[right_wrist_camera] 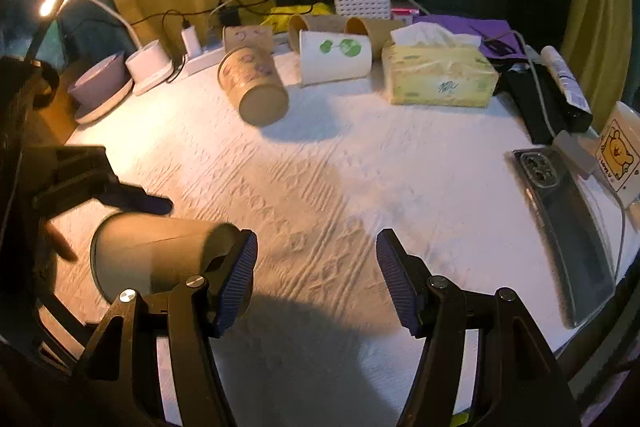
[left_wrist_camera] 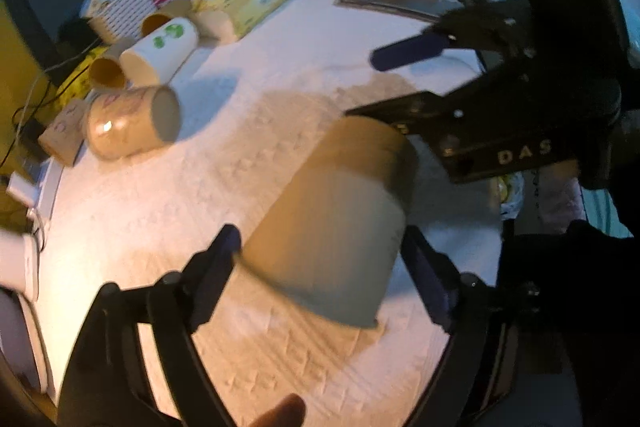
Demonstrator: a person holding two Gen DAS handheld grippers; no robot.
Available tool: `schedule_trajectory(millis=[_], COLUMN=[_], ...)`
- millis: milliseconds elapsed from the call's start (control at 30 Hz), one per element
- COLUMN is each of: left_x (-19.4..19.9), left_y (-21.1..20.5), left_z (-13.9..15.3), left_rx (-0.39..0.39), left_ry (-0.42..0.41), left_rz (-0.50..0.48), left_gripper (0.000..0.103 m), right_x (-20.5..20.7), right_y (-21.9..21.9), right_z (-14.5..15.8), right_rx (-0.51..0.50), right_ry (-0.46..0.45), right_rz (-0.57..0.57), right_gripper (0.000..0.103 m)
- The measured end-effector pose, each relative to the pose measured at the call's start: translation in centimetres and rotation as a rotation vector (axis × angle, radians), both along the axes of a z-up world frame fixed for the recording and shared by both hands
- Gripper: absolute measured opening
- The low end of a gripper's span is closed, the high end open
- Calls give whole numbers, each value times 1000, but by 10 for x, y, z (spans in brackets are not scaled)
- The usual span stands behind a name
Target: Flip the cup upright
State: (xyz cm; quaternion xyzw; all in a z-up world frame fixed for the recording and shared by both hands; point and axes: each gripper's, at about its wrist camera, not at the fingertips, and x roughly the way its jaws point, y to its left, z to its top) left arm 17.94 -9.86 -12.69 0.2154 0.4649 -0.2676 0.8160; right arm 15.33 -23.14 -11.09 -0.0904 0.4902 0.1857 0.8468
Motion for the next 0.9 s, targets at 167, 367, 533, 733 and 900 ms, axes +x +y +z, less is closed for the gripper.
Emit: schedule_trajectory(millis=[167,367,533,733,900], left_x=[-19,-37,-46,-64,-85], left_y=[26,57,93,132,160], left_z=[5,1,3,4,8], left_rx=[-17,-54,-157,-303,-403], left_ry=[-9,-3,-7,-22,-62], left_rz=[83,189,342,492,601], left_gripper=[84,84,84,84,84], right_x=[-14,-30,-40,-47,-52], right_y=[6,12,25,69,106], right_z=[-2,4,26,26,18], right_rx=[-23,-88,-142,-210,-305], right_ry=[22,16,-13,27,22], right_rz=[34,93,224,459,636], right_gripper=[65,65,65,65,73])
